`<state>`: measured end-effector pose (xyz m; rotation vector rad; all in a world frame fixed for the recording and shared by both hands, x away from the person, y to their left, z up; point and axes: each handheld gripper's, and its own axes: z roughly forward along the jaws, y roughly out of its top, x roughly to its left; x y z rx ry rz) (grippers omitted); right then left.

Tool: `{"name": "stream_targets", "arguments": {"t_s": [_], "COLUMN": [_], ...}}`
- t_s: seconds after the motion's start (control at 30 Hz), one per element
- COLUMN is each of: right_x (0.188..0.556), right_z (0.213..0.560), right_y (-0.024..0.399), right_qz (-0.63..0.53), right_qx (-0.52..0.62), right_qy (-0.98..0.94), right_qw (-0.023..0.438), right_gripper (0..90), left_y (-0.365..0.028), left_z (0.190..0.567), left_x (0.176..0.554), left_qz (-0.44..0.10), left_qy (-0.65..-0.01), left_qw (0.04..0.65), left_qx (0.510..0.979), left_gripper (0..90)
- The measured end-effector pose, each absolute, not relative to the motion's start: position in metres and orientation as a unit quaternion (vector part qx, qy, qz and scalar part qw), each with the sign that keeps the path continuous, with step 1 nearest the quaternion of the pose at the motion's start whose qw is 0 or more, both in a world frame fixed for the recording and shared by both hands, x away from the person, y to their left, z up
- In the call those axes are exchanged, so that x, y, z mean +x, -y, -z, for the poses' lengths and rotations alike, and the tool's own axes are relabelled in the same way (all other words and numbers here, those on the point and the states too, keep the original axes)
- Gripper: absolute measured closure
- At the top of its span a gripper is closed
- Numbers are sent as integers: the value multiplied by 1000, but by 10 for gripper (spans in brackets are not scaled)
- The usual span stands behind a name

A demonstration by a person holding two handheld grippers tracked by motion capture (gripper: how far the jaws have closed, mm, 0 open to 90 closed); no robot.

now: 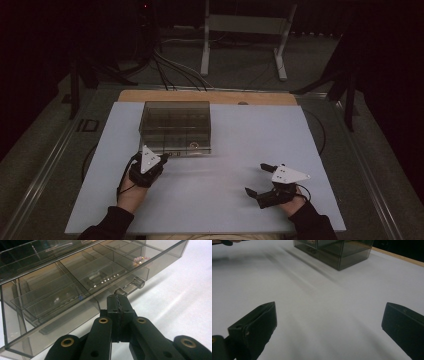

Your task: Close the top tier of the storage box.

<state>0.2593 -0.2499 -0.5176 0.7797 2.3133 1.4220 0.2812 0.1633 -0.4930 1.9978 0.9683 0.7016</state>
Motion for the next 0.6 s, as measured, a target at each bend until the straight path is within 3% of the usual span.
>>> {"name": "stream_targets", "arguments": {"t_s": [0.6], "right_x": [259], "right_z": [518], "right_y": [250], "right_qz": [-498], "right_qx": [272], "right_qy": [-808], "right_qw": [158], "right_gripper": [0], "left_y": [-163], "left_z": [494], "left_x": [285], "left_qz": [-275], "left_qy": [-385], "left_qw": [396], "left_qx": [787], "left_gripper": [895]}}
